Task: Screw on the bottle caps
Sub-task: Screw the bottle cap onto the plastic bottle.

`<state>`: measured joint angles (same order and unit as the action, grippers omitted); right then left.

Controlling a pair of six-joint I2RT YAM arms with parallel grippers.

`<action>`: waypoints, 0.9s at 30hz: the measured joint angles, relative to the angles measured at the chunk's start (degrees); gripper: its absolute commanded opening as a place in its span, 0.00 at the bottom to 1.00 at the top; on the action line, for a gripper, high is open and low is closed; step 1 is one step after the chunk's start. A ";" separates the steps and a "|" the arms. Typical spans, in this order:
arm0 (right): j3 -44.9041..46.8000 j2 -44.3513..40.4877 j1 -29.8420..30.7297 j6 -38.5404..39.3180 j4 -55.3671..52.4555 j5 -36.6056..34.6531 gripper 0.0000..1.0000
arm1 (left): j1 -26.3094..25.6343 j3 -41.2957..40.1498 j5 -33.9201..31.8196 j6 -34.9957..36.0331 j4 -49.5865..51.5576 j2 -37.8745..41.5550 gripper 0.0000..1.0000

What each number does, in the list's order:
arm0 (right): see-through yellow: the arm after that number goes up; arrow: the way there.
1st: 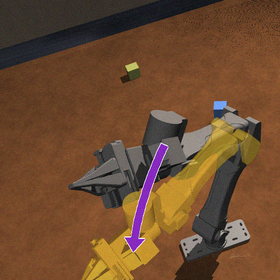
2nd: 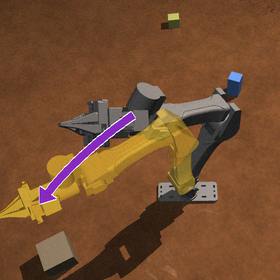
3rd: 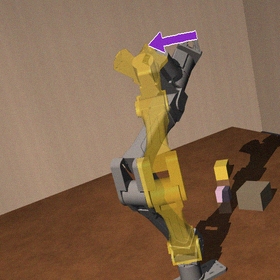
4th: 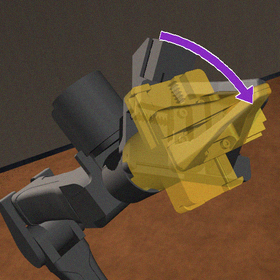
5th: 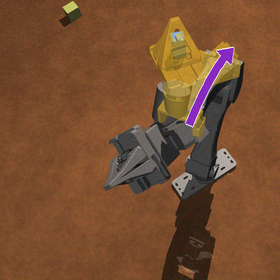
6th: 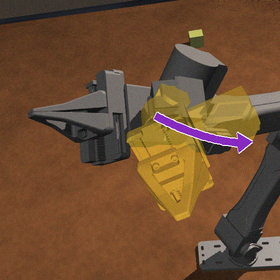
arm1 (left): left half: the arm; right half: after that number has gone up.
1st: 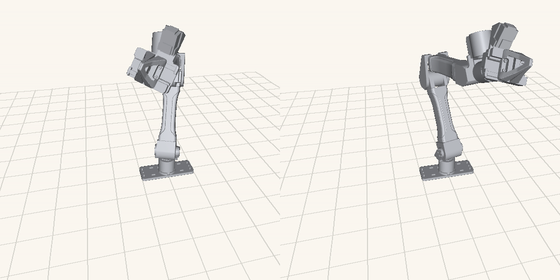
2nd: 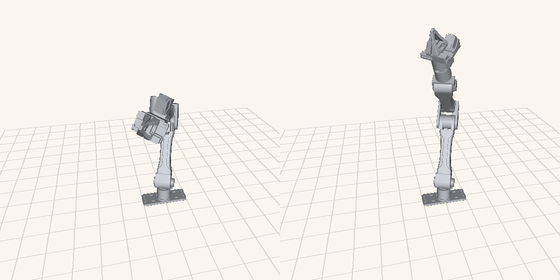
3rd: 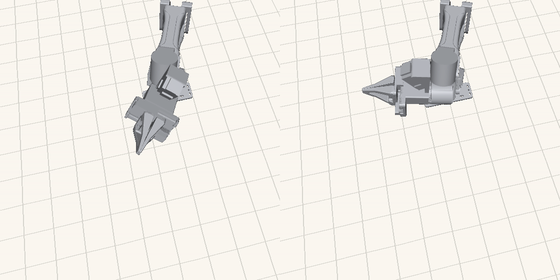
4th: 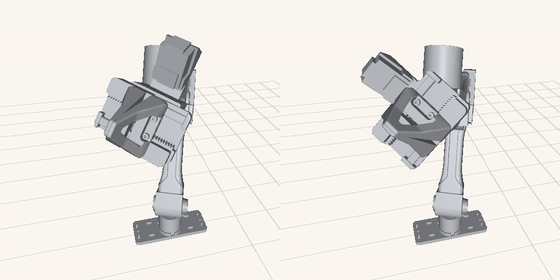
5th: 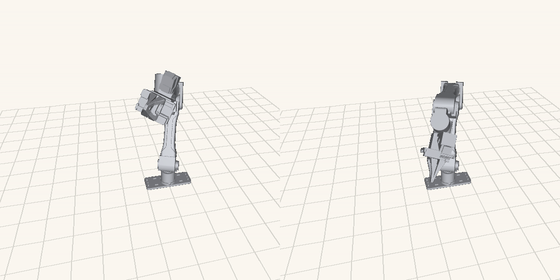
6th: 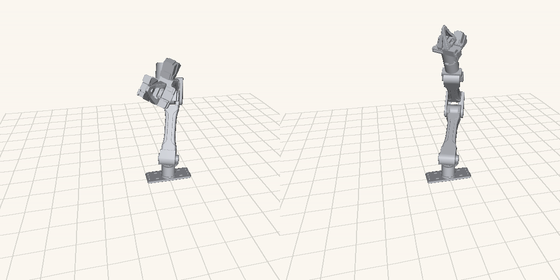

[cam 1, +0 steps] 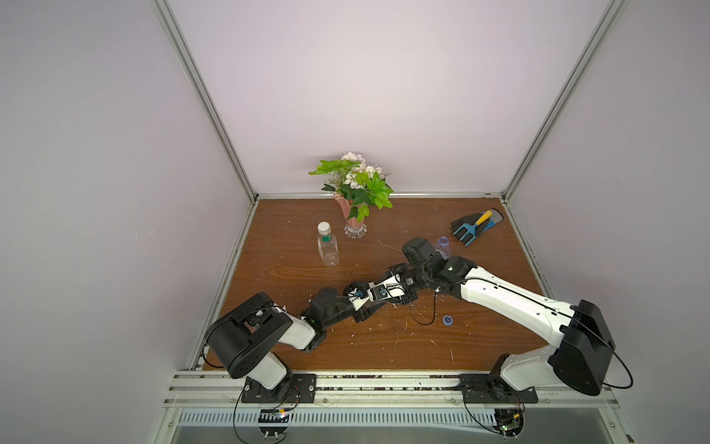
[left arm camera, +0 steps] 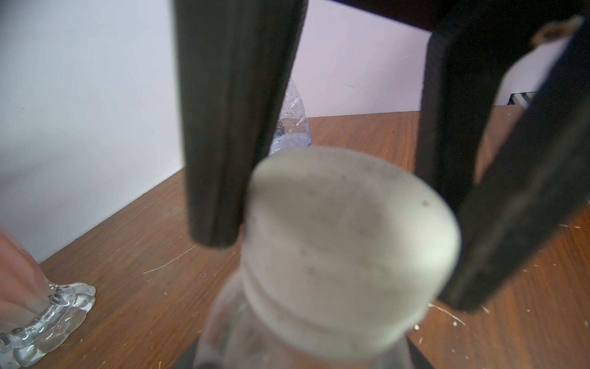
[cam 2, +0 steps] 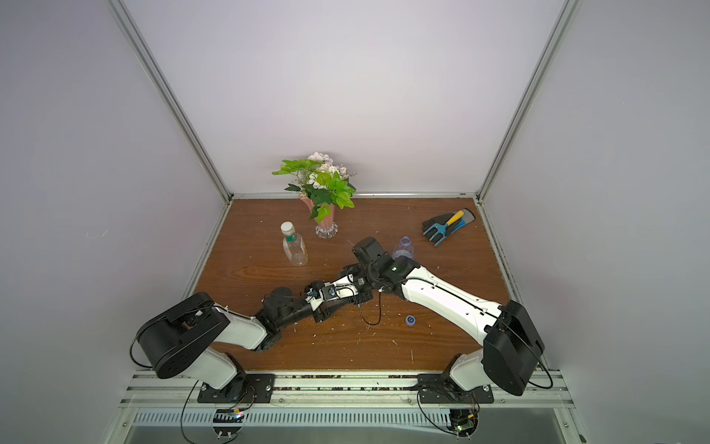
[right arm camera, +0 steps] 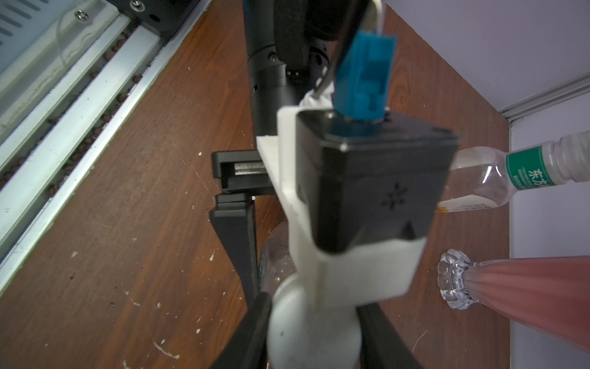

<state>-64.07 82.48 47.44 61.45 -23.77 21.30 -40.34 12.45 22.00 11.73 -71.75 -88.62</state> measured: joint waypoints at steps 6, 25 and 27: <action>0.98 -0.63 0.09 -2.38 1.36 0.00 0.06 | 0.00 -0.46 -0.94 -1.77 1.33 1.46 0.44; 4.00 -1.92 0.13 -13.05 7.06 1.53 0.08 | -0.09 -2.91 -3.43 -5.14 4.44 7.19 0.26; 4.00 -1.92 0.13 -14.64 7.50 1.49 0.07 | -0.11 -2.99 -4.04 -5.53 4.68 7.69 0.25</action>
<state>-60.07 80.55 47.57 46.81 -16.27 22.79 -40.45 9.45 17.96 6.20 -67.07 -80.93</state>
